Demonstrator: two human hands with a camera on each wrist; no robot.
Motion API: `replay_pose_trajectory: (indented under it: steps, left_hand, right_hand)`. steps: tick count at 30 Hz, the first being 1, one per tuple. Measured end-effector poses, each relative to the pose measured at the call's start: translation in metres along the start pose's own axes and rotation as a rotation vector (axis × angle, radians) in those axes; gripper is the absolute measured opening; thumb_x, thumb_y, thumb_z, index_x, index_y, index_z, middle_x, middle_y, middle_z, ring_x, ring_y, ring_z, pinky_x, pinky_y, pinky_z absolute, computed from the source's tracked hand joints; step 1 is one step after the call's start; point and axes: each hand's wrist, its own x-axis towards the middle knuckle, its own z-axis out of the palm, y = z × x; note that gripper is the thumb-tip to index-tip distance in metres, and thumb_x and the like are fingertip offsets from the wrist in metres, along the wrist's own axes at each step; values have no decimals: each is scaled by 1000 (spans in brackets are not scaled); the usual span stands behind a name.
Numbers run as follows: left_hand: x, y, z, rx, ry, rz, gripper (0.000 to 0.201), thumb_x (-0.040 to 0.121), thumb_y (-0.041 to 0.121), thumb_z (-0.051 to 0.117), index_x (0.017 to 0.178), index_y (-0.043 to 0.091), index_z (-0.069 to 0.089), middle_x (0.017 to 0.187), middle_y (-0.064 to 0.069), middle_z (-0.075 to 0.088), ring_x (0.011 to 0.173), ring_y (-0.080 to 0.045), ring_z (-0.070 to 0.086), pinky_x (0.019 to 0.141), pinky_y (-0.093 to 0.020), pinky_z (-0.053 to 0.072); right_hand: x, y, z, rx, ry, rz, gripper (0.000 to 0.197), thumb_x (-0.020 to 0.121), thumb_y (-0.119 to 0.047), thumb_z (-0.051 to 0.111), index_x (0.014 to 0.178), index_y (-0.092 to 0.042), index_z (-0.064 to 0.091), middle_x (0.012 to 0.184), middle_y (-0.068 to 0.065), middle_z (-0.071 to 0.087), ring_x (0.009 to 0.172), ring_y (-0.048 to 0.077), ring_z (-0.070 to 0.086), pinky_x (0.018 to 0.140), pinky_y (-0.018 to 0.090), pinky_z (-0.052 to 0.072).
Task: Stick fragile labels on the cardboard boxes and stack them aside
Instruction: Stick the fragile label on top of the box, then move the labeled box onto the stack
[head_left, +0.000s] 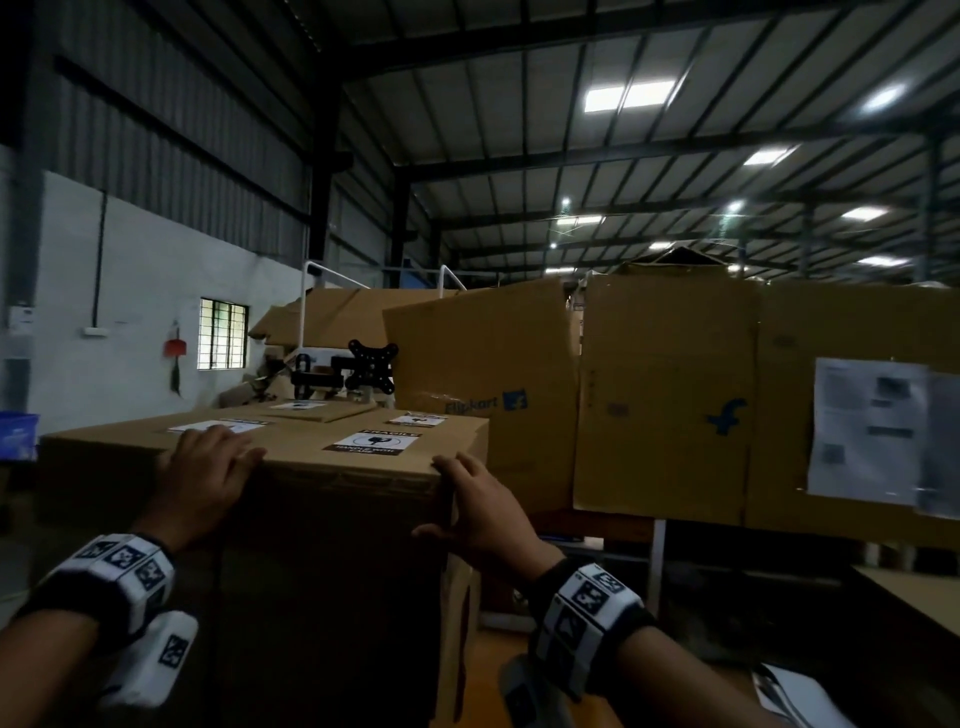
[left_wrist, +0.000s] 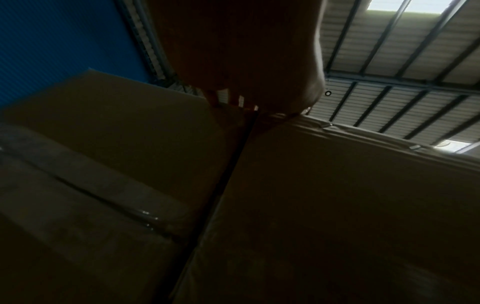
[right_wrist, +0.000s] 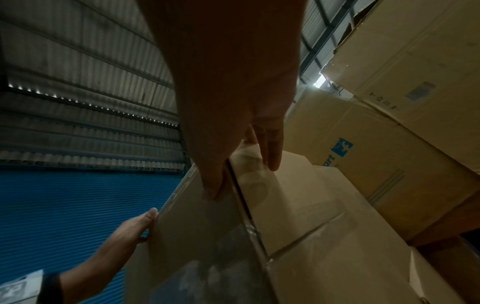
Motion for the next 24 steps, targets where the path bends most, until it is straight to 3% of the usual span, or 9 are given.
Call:
replay_pose_trajectory:
  steps: [7, 10, 13, 17, 20, 24]
  left_hand:
    - [-1, 6, -5, 61, 0, -28, 63, 89, 52, 28, 100, 5, 68, 105, -19, 65, 100, -42, 52, 83, -55, 42]
    - [2, 37, -4, 59, 18, 54, 69, 94, 55, 24, 99, 2, 67, 102, -21, 65, 96, -41, 54, 83, -51, 39]
    - [2, 96, -3, -34, 82, 251, 65, 98, 53, 27, 101, 1, 66, 101, -21, 64, 96, -40, 55, 84, -48, 37]
    - [-28, 204, 0, -253, 150, 483, 43, 97, 37, 41, 106, 2, 65, 103, -18, 65, 94, -36, 58, 84, -44, 36]
    - [-79, 290, 5, -445, 74, 518, 40, 96, 36, 44, 110, 4, 64, 108, -15, 63, 103, -35, 55, 91, -41, 34]
    - [-168, 401, 15, -702, -72, 527, 33, 95, 31, 49, 114, 7, 62, 110, -10, 59, 103, -26, 51, 88, -29, 35]
  right_hand:
    - [-4, 13, -8, 3, 14, -39, 88, 86, -62, 59, 155, -29, 17, 161, 3, 20, 142, 26, 31, 111, 43, 37]
    - [-16, 24, -23, 0, 84, -53, 84, 89, -59, 58, 155, -27, 18, 160, 1, 23, 143, 23, 30, 110, 40, 37]
    - [-39, 38, -48, 19, 155, -45, 82, 88, -55, 61, 154, -24, 24, 159, 3, 28, 141, 24, 34, 111, 41, 37]
    - [-105, 65, -78, 25, 268, -23, 77, 88, -58, 59, 151, -23, 33, 156, 5, 33, 139, 25, 39, 109, 43, 42]
    - [-179, 93, -93, 36, 337, 30, 72, 89, -57, 58, 150, -25, 36, 155, 3, 36, 139, 21, 39, 108, 39, 41]
    - [-288, 145, -102, 19, 356, 196, 72, 88, -61, 55, 150, -30, 34, 156, -5, 32, 139, 13, 37, 108, 36, 42]
